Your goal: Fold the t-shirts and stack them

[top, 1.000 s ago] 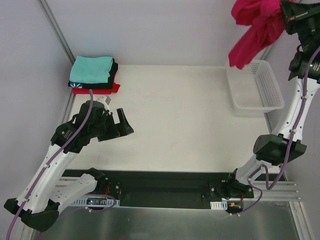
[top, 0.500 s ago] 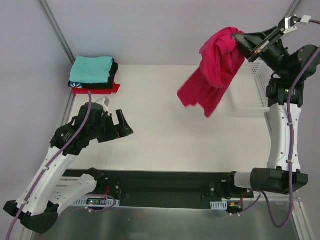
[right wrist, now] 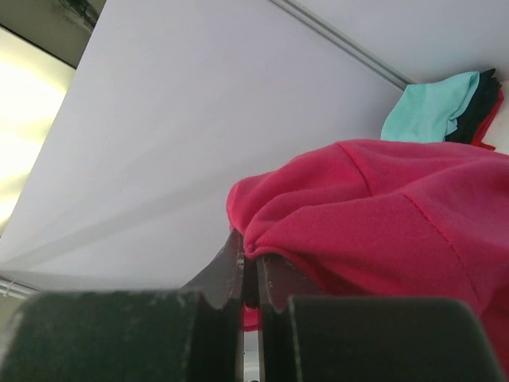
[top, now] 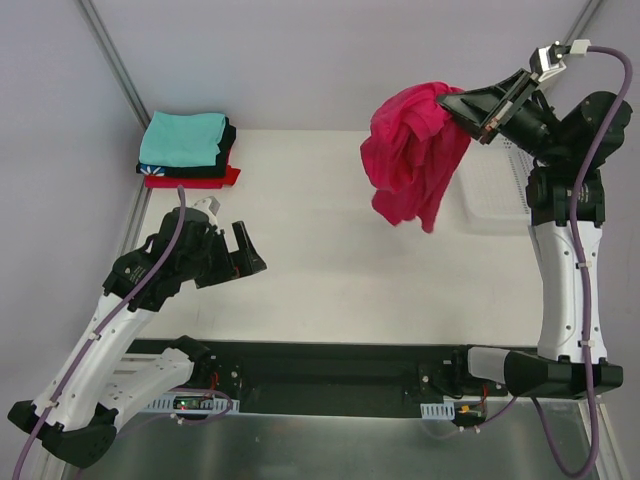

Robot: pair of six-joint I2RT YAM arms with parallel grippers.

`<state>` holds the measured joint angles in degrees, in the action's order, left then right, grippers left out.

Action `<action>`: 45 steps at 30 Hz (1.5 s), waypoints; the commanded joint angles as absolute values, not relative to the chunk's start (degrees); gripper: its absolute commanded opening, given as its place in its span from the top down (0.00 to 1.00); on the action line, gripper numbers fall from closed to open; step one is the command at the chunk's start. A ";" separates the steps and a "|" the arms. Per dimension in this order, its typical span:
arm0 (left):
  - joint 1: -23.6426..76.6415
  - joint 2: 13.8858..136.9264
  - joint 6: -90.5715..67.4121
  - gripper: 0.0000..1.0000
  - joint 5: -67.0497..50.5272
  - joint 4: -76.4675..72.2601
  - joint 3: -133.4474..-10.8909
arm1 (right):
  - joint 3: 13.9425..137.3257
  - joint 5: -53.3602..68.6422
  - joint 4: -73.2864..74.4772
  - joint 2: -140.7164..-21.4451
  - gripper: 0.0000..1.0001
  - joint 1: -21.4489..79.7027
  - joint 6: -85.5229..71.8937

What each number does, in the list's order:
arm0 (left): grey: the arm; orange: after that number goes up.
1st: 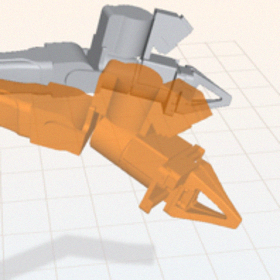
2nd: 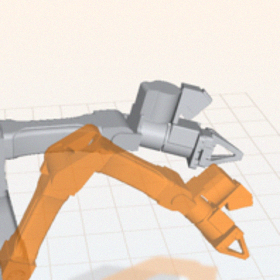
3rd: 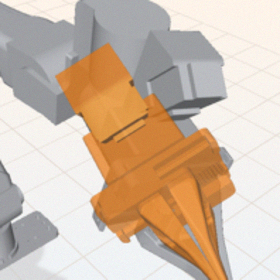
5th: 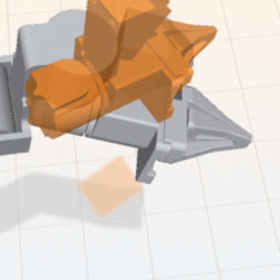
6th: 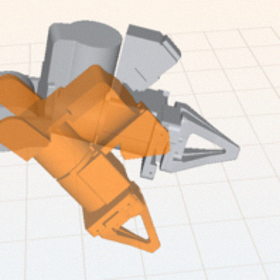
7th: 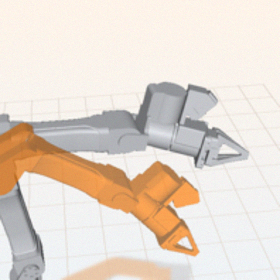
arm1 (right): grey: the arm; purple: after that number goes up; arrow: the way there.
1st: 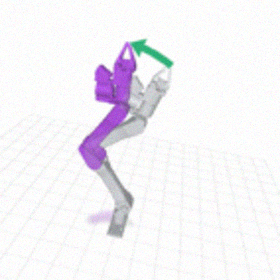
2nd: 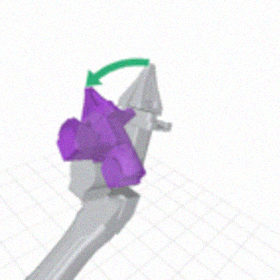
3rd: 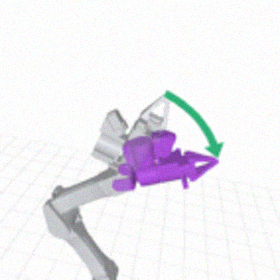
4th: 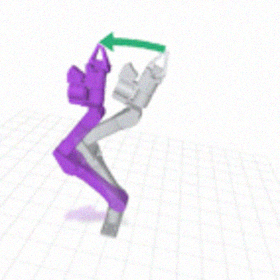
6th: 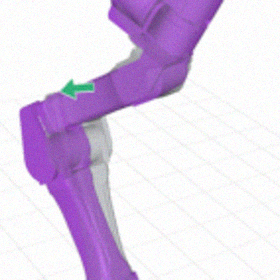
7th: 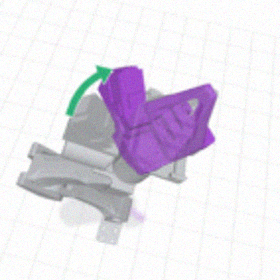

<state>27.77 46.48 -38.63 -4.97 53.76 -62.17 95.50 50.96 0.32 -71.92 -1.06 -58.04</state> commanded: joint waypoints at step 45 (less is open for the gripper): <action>37.00 52.65 -39.46 0.01 -0.27 44.03 -51.16 | 66.55 14.79 46.75 -57.67 0.27 19.50 -12.31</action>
<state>35.79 53.21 -39.48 -2.74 47.00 -52.36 75.90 29.74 39.68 -62.65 16.38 -19.18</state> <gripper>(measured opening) 0.992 0.768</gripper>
